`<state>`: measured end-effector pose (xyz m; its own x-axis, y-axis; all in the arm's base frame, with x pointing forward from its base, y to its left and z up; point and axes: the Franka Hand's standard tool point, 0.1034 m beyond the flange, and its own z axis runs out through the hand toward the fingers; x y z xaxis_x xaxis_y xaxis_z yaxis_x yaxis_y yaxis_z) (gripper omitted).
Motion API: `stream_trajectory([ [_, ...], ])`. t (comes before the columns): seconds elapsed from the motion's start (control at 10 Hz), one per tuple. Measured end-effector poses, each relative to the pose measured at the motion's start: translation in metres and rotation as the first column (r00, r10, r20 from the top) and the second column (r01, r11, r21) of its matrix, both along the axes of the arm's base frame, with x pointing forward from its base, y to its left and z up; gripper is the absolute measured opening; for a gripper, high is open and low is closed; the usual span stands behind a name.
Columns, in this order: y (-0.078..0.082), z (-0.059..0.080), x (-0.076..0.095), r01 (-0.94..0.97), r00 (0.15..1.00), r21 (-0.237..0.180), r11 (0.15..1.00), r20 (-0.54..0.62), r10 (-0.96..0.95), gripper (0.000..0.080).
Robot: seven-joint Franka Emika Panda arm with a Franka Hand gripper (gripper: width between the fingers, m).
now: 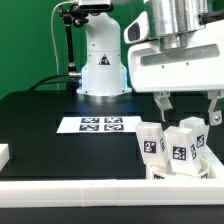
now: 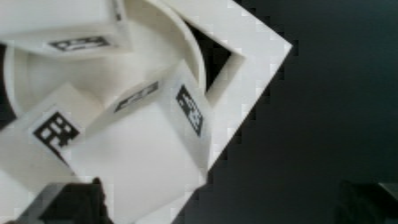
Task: Assemble stool
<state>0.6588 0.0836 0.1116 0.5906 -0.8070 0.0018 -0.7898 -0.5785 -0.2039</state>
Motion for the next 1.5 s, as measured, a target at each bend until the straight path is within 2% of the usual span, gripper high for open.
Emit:
stream_trajectory([
  [0.1,0.000,0.000,0.000,-0.057,0.998,-0.010,0.998,0.007,0.057,0.0649],
  [0.2,-0.001,0.000,0.000,-0.149,0.989,-0.040,0.988,0.011,0.150,0.0649],
  [0.3,-0.001,-0.001,-0.001,-0.314,0.949,-0.114,0.943,-0.001,0.316,0.0649],
  [0.4,-0.003,0.000,-0.001,-0.396,0.917,-0.130,0.909,-0.014,0.398,0.0649],
  [0.5,-0.005,0.001,0.000,-0.531,0.846,-0.160,0.832,-0.038,0.533,0.0649],
  [0.6,-0.008,0.000,0.000,-0.630,0.774,-0.168,0.758,-0.053,0.631,0.0649],
  [1.1,-0.015,0.000,0.001,-0.803,0.584,-0.202,0.561,-0.077,0.808,0.0649],
  [1.3,-0.014,-0.002,-0.001,-0.924,0.340,-0.226,0.309,-0.117,0.933,0.0649],
  [1.5,-0.009,-0.004,-0.002,-0.964,0.168,-0.230,0.134,-0.136,0.976,0.0649],
])
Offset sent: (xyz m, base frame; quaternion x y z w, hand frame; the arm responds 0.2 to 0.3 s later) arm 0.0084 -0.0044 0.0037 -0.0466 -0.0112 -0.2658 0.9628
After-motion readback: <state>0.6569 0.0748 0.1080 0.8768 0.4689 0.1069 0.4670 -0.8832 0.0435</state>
